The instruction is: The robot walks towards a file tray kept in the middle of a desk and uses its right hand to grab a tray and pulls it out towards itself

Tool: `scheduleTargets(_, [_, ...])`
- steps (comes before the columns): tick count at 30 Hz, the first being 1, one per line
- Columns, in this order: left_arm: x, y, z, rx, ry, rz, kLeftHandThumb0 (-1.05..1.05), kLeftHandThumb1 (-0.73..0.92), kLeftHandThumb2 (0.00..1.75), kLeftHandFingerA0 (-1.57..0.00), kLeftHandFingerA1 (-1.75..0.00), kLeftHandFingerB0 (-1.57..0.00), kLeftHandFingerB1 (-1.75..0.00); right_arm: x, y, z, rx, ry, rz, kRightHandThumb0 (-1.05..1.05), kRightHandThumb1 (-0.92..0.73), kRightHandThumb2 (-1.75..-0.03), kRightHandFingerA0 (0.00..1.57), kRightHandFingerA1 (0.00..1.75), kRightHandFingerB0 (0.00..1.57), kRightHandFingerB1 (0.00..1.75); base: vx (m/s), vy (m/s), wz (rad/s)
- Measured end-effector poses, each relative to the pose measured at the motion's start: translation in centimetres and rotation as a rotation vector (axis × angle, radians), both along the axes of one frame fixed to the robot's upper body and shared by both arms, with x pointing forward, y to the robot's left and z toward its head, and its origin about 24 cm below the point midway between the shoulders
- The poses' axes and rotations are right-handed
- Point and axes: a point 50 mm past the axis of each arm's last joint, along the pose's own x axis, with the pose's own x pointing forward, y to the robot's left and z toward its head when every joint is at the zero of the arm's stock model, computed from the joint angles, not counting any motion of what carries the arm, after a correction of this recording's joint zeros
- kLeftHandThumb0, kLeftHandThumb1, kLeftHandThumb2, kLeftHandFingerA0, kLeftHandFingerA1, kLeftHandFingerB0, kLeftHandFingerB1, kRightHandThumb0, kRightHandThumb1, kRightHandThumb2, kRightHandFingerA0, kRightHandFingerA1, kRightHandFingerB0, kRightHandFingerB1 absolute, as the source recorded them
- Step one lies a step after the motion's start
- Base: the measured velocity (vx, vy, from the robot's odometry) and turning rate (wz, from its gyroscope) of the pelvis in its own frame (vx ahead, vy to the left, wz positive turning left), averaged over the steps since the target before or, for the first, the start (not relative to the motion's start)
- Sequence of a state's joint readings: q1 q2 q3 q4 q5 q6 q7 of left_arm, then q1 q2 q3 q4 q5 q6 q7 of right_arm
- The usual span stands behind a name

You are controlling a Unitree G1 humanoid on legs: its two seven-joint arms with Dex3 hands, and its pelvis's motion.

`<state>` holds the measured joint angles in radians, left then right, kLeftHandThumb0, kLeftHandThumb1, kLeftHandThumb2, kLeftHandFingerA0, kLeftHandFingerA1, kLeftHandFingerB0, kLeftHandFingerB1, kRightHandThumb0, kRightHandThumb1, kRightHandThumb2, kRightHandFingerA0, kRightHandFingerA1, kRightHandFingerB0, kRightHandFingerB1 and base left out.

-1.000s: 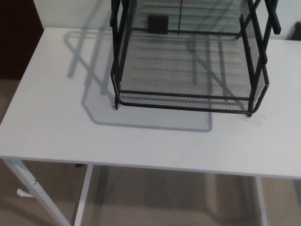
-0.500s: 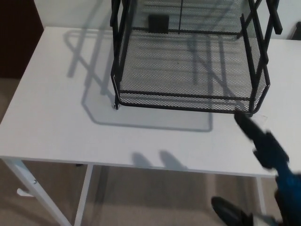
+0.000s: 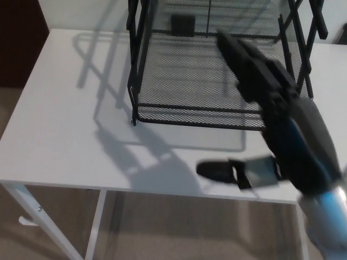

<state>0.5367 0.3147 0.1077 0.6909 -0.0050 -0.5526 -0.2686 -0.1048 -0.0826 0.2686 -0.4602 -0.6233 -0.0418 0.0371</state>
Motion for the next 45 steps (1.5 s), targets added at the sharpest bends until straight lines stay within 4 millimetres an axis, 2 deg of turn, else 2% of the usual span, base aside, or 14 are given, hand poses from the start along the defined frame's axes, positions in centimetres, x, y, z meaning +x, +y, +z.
scheduleTargets(6, [0.5, -0.1, 0.2, 0.000, -0.021, -0.011, -0.46, 0.34, 0.63, -0.55, -0.47, -0.38, -0.43, 3.1, 1.5, 0.0, -0.144, 0.009, -0.034, -0.69, -0.42, -0.76, 0.00, 0.04, 0.01, 0.04, 0.00, 0.000, 0.00])
scheduleTargets(18, [1.3, -0.3, 0.8, 0.006, -0.062, -0.035, -0.45, 0.33, 0.62, -0.53, -0.47, -0.38, -0.43, 6.8, 2.5, -1.8, -0.439, 0.069, -0.168, -0.78, -0.48, -0.81, 0.00, 0.01, 0.00, 0.00, 0.00, 0.000, 0.00])
scheduleTargets(31, [2.0, 0.7, 1.9, 0.046, -0.069, -0.063, -0.47, 0.32, 0.62, -0.52, -0.47, -0.36, -0.43, 7.5, 2.1, -4.0, -0.703, 0.158, -0.300, -0.83, -0.51, -0.84, 0.00, 0.00, 0.00, 0.00, 0.00, 0.000, 0.00])
scheduleTargets(37, [1.9, 1.0, 1.9, 0.048, -0.045, -0.056, -0.46, 0.32, 0.62, -0.53, -0.47, -0.36, -0.43, 7.7, 1.8, -4.4, -0.761, 0.210, -0.353, -0.83, -0.52, -0.86, 0.00, 0.01, 0.00, 0.02, 0.00, 0.000, 0.00])
scheduleTargets(45, [2.0, 1.1, 2.0, 0.045, -0.038, -0.060, -0.47, 0.32, 0.62, -0.52, -0.47, -0.36, -0.42, 8.3, 1.4, -5.9, -0.825, 0.284, -0.412, -0.80, -0.51, -0.82, 0.00, 0.00, 0.00, 0.00, 0.00, 0.000, 0.00])
